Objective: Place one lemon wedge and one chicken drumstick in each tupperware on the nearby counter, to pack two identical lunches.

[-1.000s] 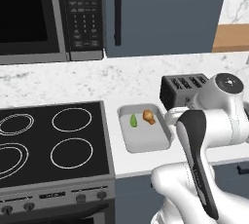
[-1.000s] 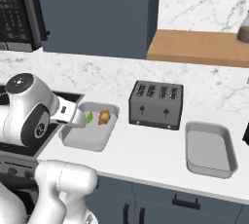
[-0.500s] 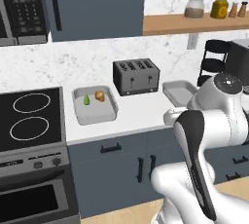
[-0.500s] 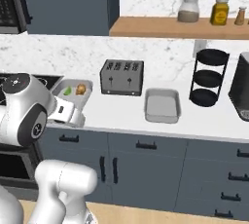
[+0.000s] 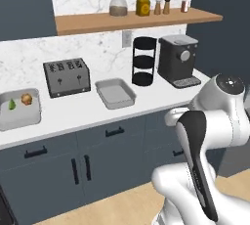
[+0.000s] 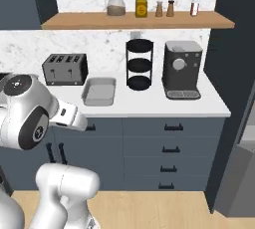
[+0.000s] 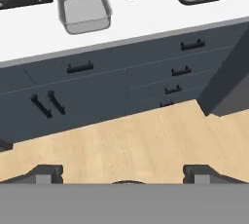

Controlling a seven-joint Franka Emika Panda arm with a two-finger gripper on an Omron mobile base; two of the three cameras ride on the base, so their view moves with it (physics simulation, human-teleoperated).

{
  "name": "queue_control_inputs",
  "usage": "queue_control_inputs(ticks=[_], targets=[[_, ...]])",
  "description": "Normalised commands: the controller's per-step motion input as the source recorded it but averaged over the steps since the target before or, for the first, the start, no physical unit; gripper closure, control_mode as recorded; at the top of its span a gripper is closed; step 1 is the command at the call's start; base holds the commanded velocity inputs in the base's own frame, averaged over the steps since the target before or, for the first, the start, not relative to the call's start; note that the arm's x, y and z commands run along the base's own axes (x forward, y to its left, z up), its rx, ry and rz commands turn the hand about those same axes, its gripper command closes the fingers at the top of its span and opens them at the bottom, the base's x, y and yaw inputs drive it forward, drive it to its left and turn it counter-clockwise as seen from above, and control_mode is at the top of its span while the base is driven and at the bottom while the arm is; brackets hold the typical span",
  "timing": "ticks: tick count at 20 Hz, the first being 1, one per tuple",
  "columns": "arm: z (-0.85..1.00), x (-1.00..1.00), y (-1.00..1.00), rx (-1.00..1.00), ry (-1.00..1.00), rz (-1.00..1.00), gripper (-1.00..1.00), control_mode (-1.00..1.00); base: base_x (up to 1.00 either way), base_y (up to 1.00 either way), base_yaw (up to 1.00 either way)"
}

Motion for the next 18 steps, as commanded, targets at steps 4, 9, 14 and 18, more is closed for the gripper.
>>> queue_control_inputs(ticks=[4, 9, 14, 18], targets=[[0.00, 0.00, 0.00, 0.00, 0.00, 0.00, -1.00, 1.00, 0.10, -1.00, -0.12], [0.00, 0.00, 0.00, 0.00, 0.00, 0.00, -1.00, 1.00, 0.26, -1.00, -0.02], [0.00, 0.00, 0.00, 0.00, 0.00, 0.00, -1.00, 1.00, 0.39, -1.00, 0.01], [0.00, 0.00, 0.00, 0.00, 0.00, 0.00, -1.00, 1.00, 0.56, -1.00, 0.14]])
